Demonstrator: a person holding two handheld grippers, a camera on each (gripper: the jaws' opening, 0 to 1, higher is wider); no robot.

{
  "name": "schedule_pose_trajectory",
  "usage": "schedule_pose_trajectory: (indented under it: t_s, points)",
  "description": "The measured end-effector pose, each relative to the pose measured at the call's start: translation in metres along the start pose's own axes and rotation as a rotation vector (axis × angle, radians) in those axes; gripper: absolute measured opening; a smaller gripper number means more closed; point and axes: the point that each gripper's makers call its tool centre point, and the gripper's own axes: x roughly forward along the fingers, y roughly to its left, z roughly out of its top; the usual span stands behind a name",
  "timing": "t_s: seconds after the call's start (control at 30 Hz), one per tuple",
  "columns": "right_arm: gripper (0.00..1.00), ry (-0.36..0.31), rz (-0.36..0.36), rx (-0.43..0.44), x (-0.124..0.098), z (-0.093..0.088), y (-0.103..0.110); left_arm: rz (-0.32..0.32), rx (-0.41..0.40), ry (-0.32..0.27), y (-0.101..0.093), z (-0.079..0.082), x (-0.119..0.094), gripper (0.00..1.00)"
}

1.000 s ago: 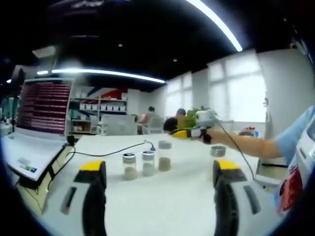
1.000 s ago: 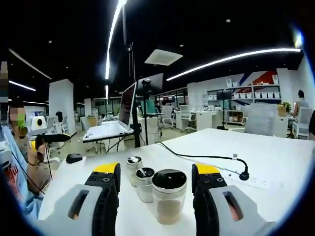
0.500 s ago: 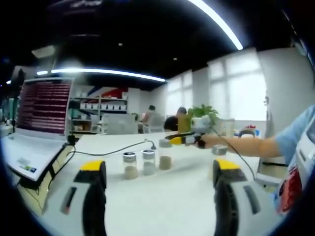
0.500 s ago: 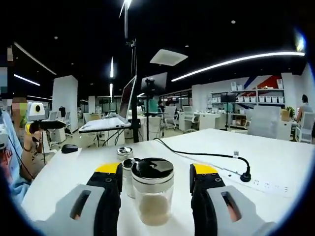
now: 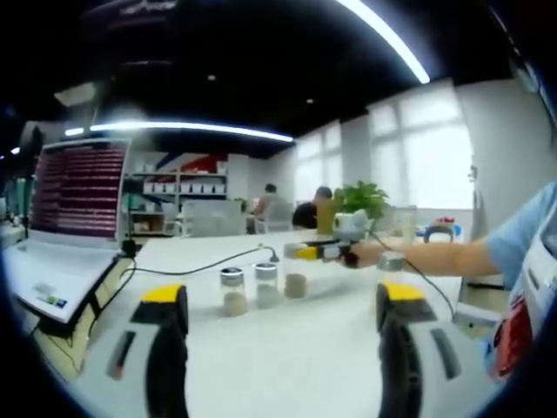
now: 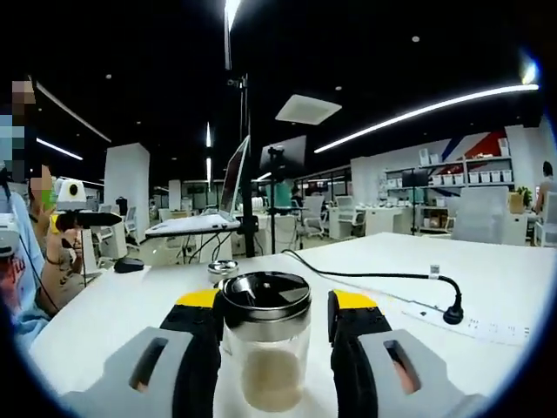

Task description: Rotate the seasoning bottle until the label or dispensing opening points toward the visible target arrow and the bottle remains upright within the marked orientation range

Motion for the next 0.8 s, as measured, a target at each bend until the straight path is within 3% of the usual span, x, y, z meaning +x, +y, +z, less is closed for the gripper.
schedule_pose_trajectory:
  t_s: [0.23, 0.27, 0.57, 0.63, 0.8]
  points:
    - [0.43, 0.073, 0.011, -0.041, 0.004, -0.017, -0.002, -0.002, 0.001, -0.005, 0.000, 0.001, -0.001, 0.95]
    - [0.40, 0.052, 0.042, -0.047, 0.004, -0.015, 0.003, 0.000, 0.001, -0.004, 0.000, 0.001, -0.001, 0.95]
    - [0.38, 0.032, 0.063, -0.066, 0.005, -0.015, 0.007, 0.001, -0.005, -0.004, 0.001, 0.000, -0.001, 0.95]
    - [0.38, 0.024, 0.079, -0.118, 0.005, -0.014, 0.013, 0.005, -0.004, -0.003, 0.002, 0.000, -0.001, 0.95]
    - [0.38, 0.010, 0.072, -0.068, 0.007, -0.015, 0.012, 0.003, -0.013, -0.005, 0.003, -0.001, 0.000, 0.95]
